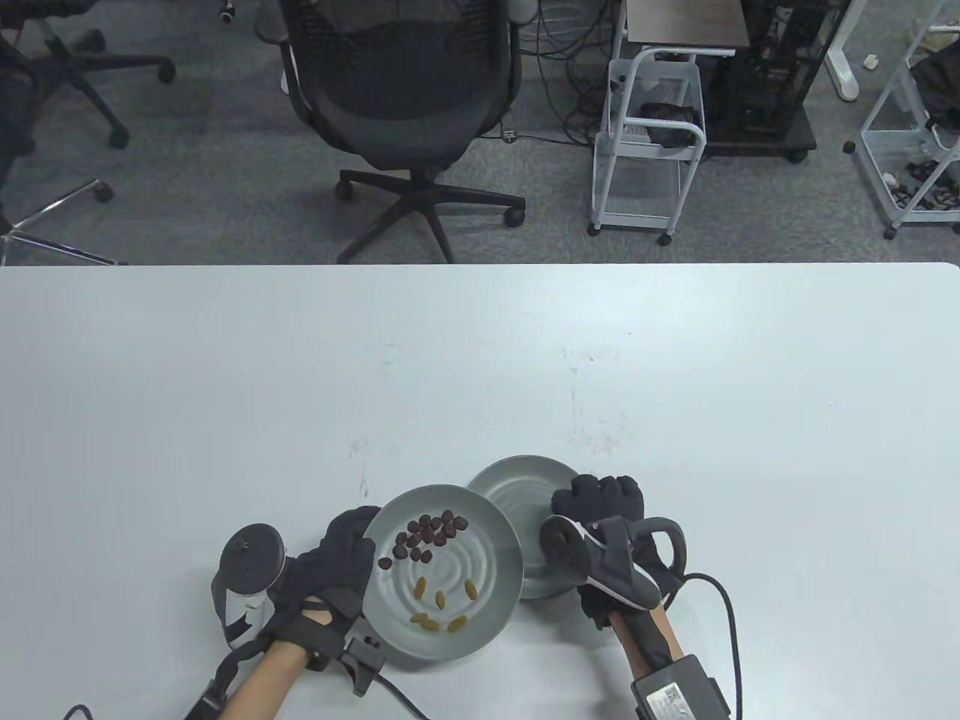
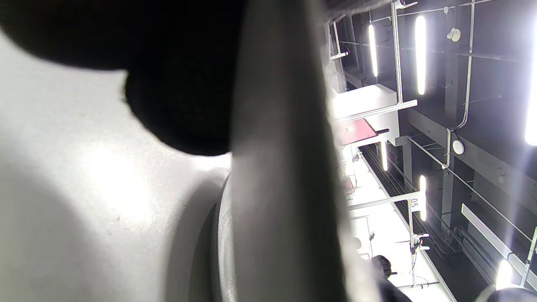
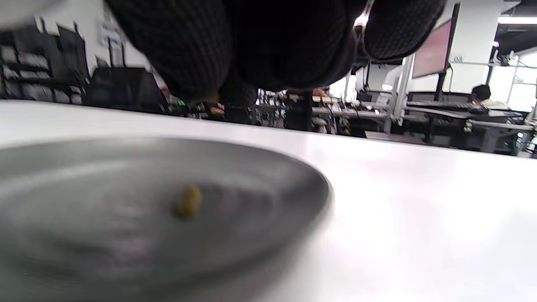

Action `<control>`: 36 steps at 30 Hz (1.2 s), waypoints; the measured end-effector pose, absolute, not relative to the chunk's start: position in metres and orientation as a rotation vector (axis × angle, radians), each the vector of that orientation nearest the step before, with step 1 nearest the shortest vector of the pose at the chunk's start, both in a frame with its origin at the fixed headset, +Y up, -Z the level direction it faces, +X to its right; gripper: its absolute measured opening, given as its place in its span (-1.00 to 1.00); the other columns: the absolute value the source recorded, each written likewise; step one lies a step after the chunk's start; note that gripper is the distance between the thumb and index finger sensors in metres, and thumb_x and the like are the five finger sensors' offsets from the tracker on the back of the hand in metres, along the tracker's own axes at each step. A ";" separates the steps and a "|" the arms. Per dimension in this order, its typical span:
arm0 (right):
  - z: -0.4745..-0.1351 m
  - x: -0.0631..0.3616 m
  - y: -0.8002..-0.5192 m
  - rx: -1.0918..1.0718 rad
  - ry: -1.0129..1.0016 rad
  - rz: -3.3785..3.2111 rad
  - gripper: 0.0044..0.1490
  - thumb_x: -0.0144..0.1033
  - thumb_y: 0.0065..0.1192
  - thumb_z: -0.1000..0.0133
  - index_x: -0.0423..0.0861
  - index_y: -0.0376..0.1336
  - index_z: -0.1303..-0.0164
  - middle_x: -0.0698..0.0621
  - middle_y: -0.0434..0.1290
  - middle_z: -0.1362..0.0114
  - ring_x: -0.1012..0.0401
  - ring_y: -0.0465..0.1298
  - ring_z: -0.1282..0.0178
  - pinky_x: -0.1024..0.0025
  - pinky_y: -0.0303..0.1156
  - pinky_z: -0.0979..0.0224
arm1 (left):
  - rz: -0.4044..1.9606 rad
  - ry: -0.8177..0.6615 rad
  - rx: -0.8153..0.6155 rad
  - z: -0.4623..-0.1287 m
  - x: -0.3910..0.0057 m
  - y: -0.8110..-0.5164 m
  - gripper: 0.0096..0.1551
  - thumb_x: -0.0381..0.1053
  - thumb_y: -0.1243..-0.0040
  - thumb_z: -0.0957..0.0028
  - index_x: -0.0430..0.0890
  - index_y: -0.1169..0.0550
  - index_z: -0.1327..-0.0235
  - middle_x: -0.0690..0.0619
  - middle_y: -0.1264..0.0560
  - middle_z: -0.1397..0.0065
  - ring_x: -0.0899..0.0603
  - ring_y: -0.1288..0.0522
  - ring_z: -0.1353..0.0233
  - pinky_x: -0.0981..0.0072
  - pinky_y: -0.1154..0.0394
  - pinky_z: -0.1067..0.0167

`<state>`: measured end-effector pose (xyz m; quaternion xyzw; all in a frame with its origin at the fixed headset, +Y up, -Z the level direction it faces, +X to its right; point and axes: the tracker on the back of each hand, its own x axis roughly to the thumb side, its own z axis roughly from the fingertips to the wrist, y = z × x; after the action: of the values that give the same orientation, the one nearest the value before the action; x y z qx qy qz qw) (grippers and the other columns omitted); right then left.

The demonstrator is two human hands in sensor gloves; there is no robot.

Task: Pick raisins with hand pinch into plate

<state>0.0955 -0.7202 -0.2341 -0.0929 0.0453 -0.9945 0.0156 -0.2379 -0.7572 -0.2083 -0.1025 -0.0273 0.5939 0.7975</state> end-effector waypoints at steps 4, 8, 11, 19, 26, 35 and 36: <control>-0.244 0.096 -0.735 -0.248 0.030 -3.057 -0.49 -0.14 0.39 -0.09 -0.07 0.47 -0.20 -0.08 0.49 -0.23 0.03 0.52 -0.08 -0.28 0.30 -0.50 | 1.274 -0.056 -0.222 -0.208 -0.238 -0.757 -0.37 -0.02 -0.04 -0.03 -0.16 -0.34 -0.39 -0.20 -0.61 -0.11 -0.17 -0.75 0.39 0.11 -0.69 0.49; -0.248 0.094 -0.745 -0.217 -0.033 -2.997 -0.51 -0.14 0.40 -0.09 -0.05 0.48 -0.19 -0.07 0.49 -0.23 0.03 0.52 -0.09 -0.27 0.30 -0.50 | 1.275 -0.056 -0.223 -0.208 -0.238 -0.757 -0.37 -0.02 -0.04 -0.03 -0.16 -0.34 -0.39 -0.20 -0.61 -0.11 -0.17 -0.75 0.39 0.11 -0.69 0.48; -0.249 0.092 -0.749 -0.217 -0.046 -2.972 -0.51 -0.14 0.40 -0.09 -0.04 0.48 -0.18 -0.07 0.50 -0.23 0.03 0.52 -0.09 -0.27 0.31 -0.50 | 1.273 -0.056 -0.223 -0.208 -0.238 -0.757 -0.37 -0.02 -0.04 -0.03 -0.16 -0.34 -0.39 -0.20 -0.61 -0.11 -0.17 -0.75 0.39 0.11 -0.68 0.48; -0.247 0.089 -0.744 -0.214 -0.054 -2.976 -0.45 -0.08 0.38 -0.09 -0.05 0.46 -0.25 -0.08 0.47 -0.28 0.01 0.51 -0.13 -0.28 0.28 -0.51 | 1.271 -0.055 -0.228 -0.208 -0.238 -0.758 -0.36 -0.02 -0.04 -0.03 -0.16 -0.34 -0.39 -0.20 -0.61 -0.11 -0.17 -0.75 0.39 0.11 -0.68 0.48; -0.225 0.084 -0.708 -0.277 0.266 -3.069 -0.42 -0.05 0.33 -0.10 -0.06 0.44 -0.26 -0.09 0.46 -0.28 0.00 0.50 -0.13 -0.30 0.27 -0.50 | 1.270 -0.057 -0.228 -0.209 -0.238 -0.758 -0.36 -0.02 -0.04 -0.03 -0.16 -0.34 -0.39 -0.20 -0.61 -0.11 -0.17 -0.75 0.39 0.11 -0.68 0.48; -0.178 0.035 -0.686 -0.726 0.341 -3.095 -0.42 0.01 0.28 -0.11 -0.05 0.46 -0.24 -0.09 0.47 -0.27 0.00 0.51 -0.13 -0.30 0.27 -0.52 | 1.264 -0.057 -0.232 -0.209 -0.238 -0.759 -0.36 -0.01 -0.05 -0.03 -0.16 -0.34 -0.39 -0.20 -0.61 -0.11 -0.17 -0.75 0.39 0.11 -0.69 0.48; -0.175 0.029 -0.687 -0.783 0.269 -3.107 -0.41 0.02 0.26 -0.12 -0.06 0.46 -0.24 -0.09 0.47 -0.27 -0.01 0.51 -0.12 -0.30 0.26 -0.51 | 1.264 -0.056 -0.233 -0.209 -0.238 -0.759 -0.36 -0.01 -0.05 -0.03 -0.16 -0.34 -0.39 -0.20 -0.62 -0.11 -0.17 -0.75 0.39 0.11 -0.69 0.48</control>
<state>0.0294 -0.6873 -0.1754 -0.2433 0.0835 -0.9656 -0.0370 -0.2376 -0.7591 -0.2089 -0.1085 -0.0263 0.5894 0.8001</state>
